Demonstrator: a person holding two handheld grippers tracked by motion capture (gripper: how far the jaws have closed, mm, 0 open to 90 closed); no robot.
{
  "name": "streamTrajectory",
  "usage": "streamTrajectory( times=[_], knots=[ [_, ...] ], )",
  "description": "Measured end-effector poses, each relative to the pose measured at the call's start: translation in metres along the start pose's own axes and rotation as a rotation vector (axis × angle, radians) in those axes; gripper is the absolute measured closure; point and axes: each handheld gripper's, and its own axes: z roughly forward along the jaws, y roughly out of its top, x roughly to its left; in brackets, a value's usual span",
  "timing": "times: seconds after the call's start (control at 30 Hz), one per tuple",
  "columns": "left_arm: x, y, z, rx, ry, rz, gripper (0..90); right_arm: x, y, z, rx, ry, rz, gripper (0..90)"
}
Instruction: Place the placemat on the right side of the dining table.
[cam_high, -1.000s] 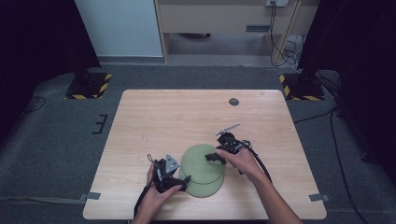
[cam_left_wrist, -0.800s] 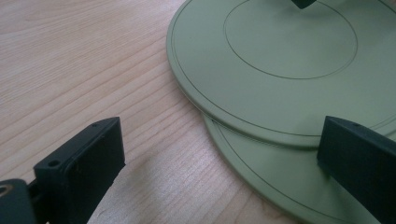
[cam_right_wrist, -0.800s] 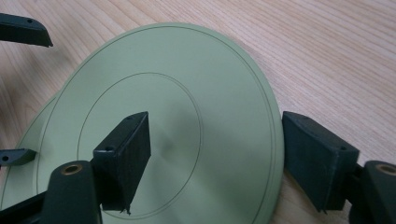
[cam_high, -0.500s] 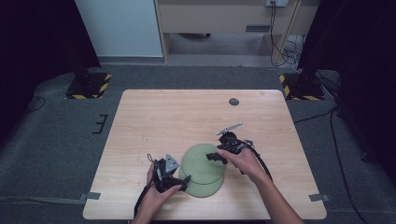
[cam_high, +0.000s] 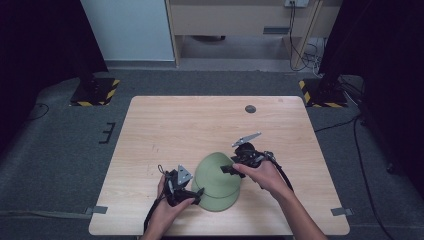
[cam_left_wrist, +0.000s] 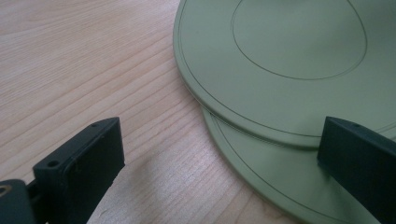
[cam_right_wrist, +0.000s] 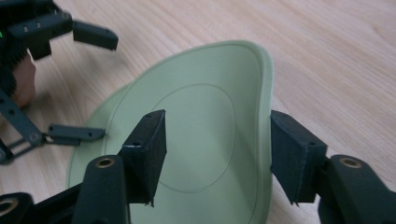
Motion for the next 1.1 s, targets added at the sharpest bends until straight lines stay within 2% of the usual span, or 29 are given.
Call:
streamTrajectory(
  times=[0.13,0.17,0.27,0.4,0.5,0.67,0.77,0.87,1.1],
  knots=[
    [0.000,0.000,0.000,-0.001,-0.002,-0.003,0.0,-0.001,0.000,0.001,0.009,-0.023,-0.012,48.4],
    [0.000,0.000,0.000,-0.001,-0.002,-0.004,0.0,-0.003,0.001,0.001,0.005,-0.024,-0.003,53.4],
    [0.000,0.000,0.000,0.001,-0.002,-0.003,0.0,-0.006,0.000,-0.001,-0.004,-0.034,0.000,59.1],
    [0.000,0.000,0.000,0.002,-0.003,-0.005,0.0,-0.006,-0.001,-0.001,-0.007,-0.040,-0.003,63.6],
    [0.000,0.001,0.000,0.003,0.001,-0.004,0.0,-0.008,-0.001,-0.001,-0.018,-0.042,-0.007,72.8],
    [0.000,0.000,0.000,0.002,-0.002,-0.009,0.0,-0.010,-0.001,-0.003,-0.027,-0.039,-0.008,82.0],
    [0.000,0.000,0.000,0.002,-0.001,-0.007,0.0,-0.011,-0.001,-0.004,-0.026,-0.047,-0.019,83.2],
    [0.000,0.000,0.000,0.003,0.002,-0.006,0.0,-0.009,-0.002,-0.003,-0.011,-0.063,-0.056,83.1],
    [0.000,0.000,0.000,-0.001,-0.001,-0.011,0.0,-0.010,-0.002,-0.002,-0.008,-0.063,-0.055,83.0]
  ],
)
